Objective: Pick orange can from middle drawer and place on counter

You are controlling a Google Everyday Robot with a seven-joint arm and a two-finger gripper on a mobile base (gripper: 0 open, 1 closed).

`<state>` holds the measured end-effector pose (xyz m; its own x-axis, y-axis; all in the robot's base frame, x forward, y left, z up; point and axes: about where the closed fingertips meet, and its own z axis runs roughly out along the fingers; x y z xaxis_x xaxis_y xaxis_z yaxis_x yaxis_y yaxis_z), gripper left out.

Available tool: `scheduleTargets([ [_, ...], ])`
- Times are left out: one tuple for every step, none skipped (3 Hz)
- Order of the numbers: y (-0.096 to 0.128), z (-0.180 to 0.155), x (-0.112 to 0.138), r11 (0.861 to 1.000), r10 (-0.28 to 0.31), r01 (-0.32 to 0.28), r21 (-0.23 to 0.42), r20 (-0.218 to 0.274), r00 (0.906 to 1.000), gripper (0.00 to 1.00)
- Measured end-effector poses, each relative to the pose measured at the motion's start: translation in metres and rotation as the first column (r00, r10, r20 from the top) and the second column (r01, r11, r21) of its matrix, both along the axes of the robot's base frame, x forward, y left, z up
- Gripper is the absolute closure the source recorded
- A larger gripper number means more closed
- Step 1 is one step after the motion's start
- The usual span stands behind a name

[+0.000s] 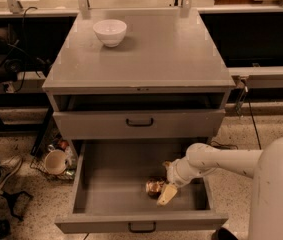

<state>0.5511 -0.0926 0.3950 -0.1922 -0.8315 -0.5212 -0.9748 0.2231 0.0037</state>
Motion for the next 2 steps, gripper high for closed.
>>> scheduleTargets([
  [0.005,-0.0203,-0.0024,1.0,0.005,-0.005,0.016,-0.031,0.9995,0.22],
  [0.0043,-0.0274,-0.0086,0.999,0.006,-0.005,0.033,-0.048,0.9988,0.53],
])
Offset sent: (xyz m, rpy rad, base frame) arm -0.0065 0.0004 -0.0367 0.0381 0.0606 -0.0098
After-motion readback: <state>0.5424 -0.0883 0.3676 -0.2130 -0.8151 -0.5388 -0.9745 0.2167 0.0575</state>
